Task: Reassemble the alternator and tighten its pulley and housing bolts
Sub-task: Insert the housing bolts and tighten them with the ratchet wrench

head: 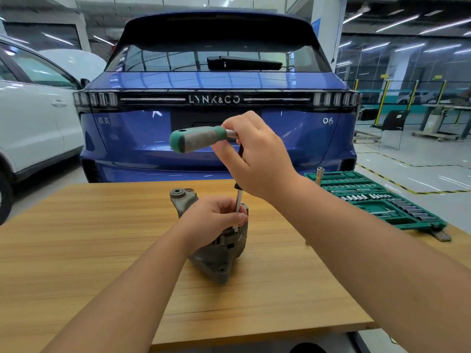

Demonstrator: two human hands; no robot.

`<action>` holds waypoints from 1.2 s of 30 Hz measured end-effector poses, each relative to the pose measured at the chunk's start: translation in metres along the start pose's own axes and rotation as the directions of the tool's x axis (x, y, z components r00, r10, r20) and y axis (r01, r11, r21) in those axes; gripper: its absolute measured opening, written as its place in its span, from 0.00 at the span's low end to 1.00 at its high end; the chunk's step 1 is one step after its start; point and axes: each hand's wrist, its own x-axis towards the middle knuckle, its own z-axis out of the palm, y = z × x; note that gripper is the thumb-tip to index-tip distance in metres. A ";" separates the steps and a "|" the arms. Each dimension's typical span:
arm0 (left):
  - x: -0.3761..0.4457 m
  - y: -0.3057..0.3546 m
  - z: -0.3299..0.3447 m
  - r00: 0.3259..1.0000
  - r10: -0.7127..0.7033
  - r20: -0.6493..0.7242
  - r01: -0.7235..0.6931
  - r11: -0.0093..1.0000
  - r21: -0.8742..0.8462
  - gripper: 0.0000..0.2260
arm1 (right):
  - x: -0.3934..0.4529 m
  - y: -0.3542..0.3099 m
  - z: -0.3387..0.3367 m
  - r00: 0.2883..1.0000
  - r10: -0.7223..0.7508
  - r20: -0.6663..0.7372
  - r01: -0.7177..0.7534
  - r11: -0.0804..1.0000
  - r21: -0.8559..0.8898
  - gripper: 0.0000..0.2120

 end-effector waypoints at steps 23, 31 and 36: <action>-0.001 0.001 0.000 1.000 0.005 0.005 -0.005 1.000 0.002 0.10 | 0.014 -0.001 -0.008 0.569 0.589 0.574 -0.557 -0.238 0.796 0.09; 0.000 0.001 -0.001 1.000 0.022 -0.004 -0.022 1.000 0.010 0.10 | 0.005 -0.003 -0.002 0.998 0.022 0.064 -0.036 0.974 0.223 0.14; -0.002 0.002 0.000 0.999 0.033 -0.011 -0.032 0.999 0.014 0.09 | 0.005 -0.001 -0.003 0.989 0.002 0.145 -0.022 0.990 0.136 0.08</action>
